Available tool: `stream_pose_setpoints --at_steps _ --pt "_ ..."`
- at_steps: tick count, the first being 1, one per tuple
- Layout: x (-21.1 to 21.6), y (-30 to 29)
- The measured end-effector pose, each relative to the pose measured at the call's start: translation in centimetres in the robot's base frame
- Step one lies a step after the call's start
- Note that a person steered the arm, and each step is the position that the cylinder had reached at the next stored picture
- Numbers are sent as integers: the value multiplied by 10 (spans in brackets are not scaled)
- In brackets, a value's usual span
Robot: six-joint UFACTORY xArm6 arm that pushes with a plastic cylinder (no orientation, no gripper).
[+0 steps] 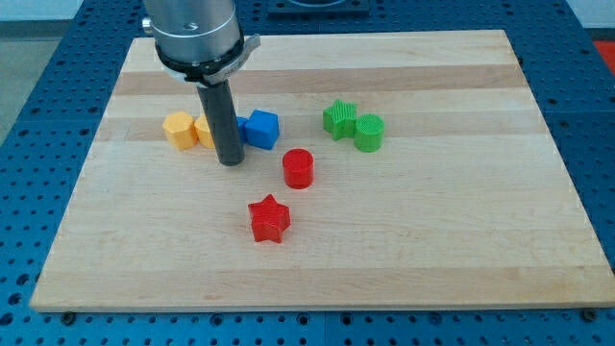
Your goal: Push the red circle close to the green circle
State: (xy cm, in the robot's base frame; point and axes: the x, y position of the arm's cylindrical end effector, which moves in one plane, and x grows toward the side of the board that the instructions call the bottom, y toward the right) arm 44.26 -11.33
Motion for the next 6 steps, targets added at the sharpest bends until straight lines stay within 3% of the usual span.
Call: stream_pose_setpoints --at_steps 2,6 --pt "22 13" --pt "29 134"
